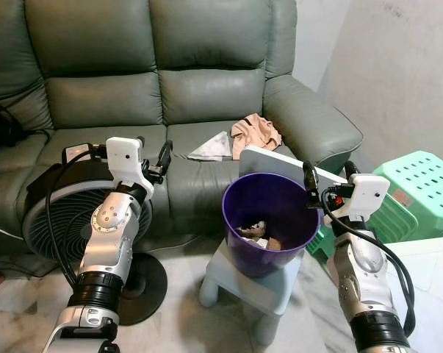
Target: Picking trash to rubbish bin
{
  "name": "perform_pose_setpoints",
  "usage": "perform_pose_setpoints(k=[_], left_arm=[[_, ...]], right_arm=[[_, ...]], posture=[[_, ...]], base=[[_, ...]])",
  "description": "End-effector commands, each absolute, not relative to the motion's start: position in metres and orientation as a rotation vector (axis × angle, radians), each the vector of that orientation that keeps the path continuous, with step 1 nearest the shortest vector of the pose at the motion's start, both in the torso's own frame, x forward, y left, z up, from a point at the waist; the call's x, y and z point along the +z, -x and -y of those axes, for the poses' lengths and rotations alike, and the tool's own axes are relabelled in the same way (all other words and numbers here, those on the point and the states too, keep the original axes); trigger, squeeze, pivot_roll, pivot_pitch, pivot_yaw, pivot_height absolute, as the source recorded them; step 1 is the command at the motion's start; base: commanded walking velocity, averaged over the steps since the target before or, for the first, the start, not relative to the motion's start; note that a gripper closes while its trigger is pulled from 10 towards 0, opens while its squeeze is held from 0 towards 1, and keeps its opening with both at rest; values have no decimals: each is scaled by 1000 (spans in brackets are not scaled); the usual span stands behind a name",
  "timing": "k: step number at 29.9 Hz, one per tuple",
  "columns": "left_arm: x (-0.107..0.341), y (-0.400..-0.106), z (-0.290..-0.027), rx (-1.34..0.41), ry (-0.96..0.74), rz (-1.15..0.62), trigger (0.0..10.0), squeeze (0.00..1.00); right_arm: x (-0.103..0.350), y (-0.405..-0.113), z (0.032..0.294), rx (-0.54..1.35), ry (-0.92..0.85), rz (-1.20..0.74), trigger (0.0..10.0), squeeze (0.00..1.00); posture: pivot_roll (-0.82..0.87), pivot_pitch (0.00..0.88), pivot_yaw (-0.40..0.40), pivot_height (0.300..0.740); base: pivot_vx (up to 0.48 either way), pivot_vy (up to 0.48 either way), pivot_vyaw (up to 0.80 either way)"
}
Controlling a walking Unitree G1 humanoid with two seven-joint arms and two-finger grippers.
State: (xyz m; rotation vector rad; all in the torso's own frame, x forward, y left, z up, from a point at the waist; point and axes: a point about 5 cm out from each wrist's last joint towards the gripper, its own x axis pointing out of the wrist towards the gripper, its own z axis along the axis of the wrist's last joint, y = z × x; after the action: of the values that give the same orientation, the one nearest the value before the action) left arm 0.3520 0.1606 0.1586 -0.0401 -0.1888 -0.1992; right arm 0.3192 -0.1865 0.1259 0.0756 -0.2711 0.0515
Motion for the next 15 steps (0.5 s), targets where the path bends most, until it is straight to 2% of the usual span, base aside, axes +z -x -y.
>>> perform_pose_setpoints(k=[1,6,15], left_arm=[[165,-355,-162,-197,27,206,10000,0],[162,-353,-164,-188,23,199,10000,0],[161,-352,-165,-182,19,195,10000,0]], right_arm=[[132,-321,186,53,-75,282,10000,0],[131,-322,185,55,-76,275,10000,0],[131,-322,186,51,-76,268,10000,0]], posture=[[-33,0,-46,740],[-23,0,-53,740],[-21,6,-56,740]], base=[[0,0,0],[0,347,0],[0,470,0]])
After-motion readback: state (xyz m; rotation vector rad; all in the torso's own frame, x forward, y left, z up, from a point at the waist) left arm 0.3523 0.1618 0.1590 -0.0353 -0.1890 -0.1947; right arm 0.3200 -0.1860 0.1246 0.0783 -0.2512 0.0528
